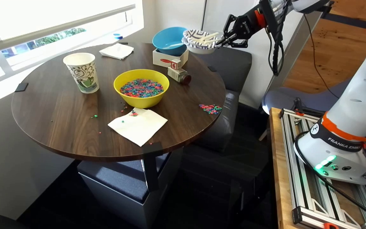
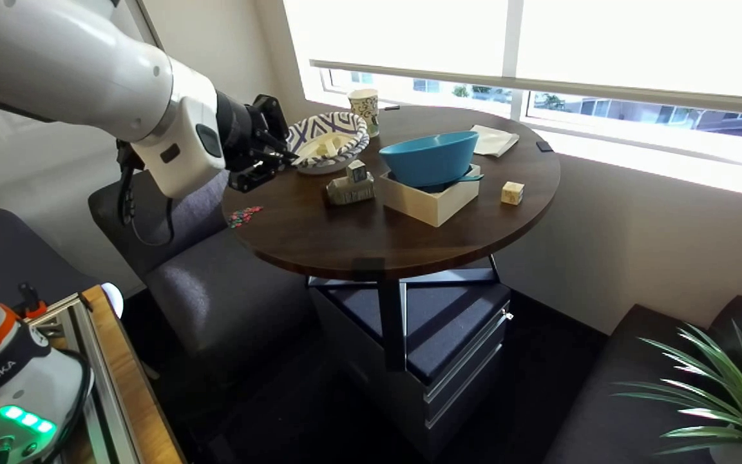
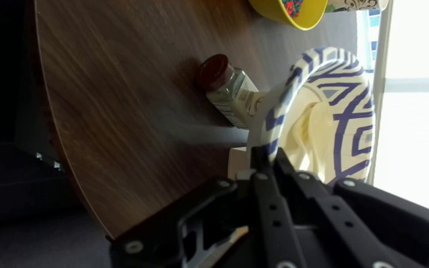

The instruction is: Move the bowl to the right

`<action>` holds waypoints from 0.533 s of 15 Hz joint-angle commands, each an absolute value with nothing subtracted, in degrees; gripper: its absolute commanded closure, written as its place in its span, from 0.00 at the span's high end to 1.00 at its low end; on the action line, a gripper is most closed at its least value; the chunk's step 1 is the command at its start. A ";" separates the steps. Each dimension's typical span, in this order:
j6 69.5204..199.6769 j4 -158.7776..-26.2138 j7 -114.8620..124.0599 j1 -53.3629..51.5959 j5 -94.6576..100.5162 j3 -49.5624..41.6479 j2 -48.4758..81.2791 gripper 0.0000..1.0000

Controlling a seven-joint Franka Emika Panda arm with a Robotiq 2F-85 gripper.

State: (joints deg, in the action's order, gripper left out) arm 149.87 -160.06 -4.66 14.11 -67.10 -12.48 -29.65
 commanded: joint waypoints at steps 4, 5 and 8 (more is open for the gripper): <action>152.67 -159.68 -3.96 14.24 -67.32 -10.89 -28.49 0.02; 154.57 -159.29 -1.93 14.91 -65.62 -9.76 -26.73 0.02; 157.71 -159.02 4.43 16.24 -59.12 -7.86 -22.80 0.02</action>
